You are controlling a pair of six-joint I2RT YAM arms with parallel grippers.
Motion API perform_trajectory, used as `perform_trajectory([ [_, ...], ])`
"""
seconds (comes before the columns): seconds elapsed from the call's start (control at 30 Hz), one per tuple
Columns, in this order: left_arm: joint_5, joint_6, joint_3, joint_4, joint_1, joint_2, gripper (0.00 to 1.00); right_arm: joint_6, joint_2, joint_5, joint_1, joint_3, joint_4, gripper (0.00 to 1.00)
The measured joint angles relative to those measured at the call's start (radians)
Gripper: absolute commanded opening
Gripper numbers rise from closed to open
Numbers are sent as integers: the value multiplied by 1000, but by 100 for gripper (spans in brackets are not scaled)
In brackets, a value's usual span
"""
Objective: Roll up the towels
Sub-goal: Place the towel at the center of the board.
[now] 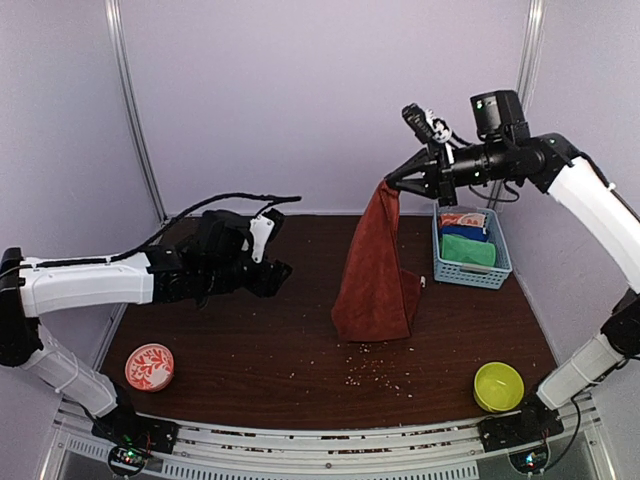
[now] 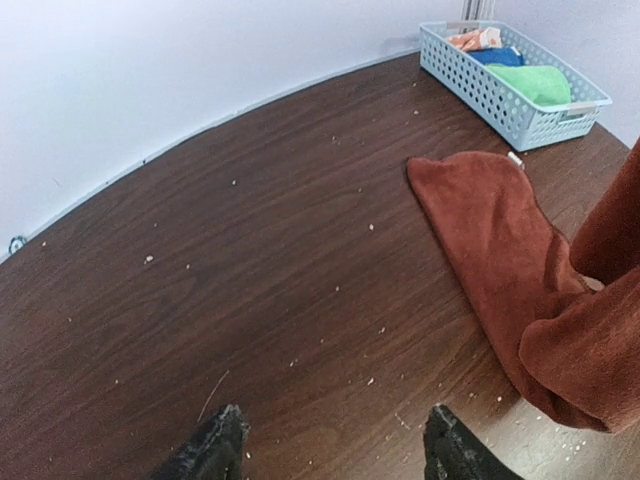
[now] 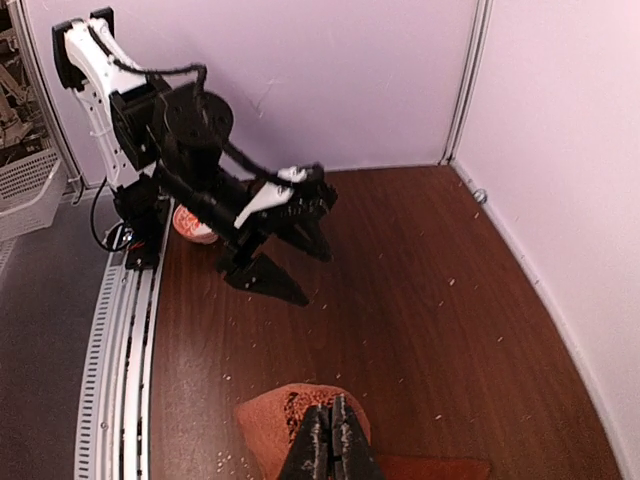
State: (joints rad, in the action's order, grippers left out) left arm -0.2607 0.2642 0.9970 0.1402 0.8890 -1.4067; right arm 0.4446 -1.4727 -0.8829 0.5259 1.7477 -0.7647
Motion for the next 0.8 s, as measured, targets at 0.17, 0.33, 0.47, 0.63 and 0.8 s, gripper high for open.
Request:
perform_trajectory([
  [0.17, -31, 31, -85, -1, -16, 60, 65, 34, -9, 93, 200, -262, 14, 0],
  [0.33, -34, 65, -42, 37, -164, 90, 65, 46, -140, 148, 445, -259, 35, 34],
  [0.47, -33, 71, 14, 78, -239, 90, 66, 42, -303, 175, 536, -114, 34, 45],
  [0.63, 97, 50, 97, 122, -236, 64, 62, 45, -365, 194, 515, -28, 6, 51],
  [0.8, 339, 3, 121, 164, -204, -15, 59, 11, -188, 254, 296, -243, 51, 51],
])
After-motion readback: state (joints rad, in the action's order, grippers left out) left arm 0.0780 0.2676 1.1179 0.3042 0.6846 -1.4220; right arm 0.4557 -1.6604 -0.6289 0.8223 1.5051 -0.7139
